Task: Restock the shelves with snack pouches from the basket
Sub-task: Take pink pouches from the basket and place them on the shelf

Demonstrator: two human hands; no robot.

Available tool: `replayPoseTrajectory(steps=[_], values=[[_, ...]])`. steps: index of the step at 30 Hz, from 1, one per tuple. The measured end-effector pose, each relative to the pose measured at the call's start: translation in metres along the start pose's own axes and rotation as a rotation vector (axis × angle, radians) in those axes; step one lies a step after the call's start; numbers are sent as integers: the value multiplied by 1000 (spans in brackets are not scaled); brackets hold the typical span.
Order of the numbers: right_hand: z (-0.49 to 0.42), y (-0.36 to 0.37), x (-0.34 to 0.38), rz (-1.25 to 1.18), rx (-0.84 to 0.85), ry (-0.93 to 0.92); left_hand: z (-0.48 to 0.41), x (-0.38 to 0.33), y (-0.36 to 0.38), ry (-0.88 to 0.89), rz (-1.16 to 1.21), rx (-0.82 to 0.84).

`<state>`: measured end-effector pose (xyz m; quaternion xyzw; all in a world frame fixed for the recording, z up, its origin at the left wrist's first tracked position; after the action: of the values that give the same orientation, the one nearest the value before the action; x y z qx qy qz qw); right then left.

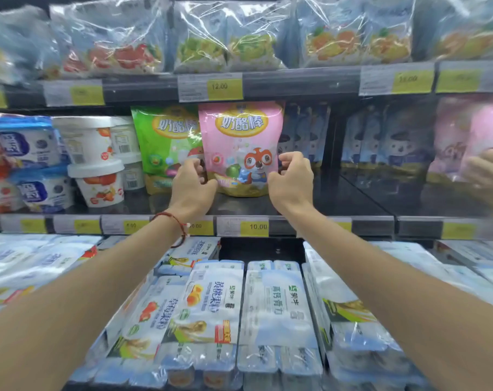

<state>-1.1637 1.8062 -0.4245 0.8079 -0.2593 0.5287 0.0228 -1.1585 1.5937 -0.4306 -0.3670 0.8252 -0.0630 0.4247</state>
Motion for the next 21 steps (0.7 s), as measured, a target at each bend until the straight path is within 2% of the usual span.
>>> replayPoseTrajectory(steps=[6,9,16,21], values=[[98,12,8,-222,70,-32,69,2,-59,-7,112,-110],[154,27,7,-287,134,-23,115,17,-89,-15,106,-86],[265,82,7,-344,396,11,220,81,-172,-119,-13,-27],[350,130,22,-352,611,-54,292,123,-237,-198,-154,-39]])
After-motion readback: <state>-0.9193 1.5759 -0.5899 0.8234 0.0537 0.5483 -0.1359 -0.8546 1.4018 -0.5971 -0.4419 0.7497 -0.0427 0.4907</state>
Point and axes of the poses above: each hand's wrist, its own z-axis away from the middle knuckle, its own y-axis out of the palm, x = y × z, the point moved 6 cm from there along -z, towards the middle knuckle, and after that the axes turned 8 degrees about y, right-handed, at the moved point
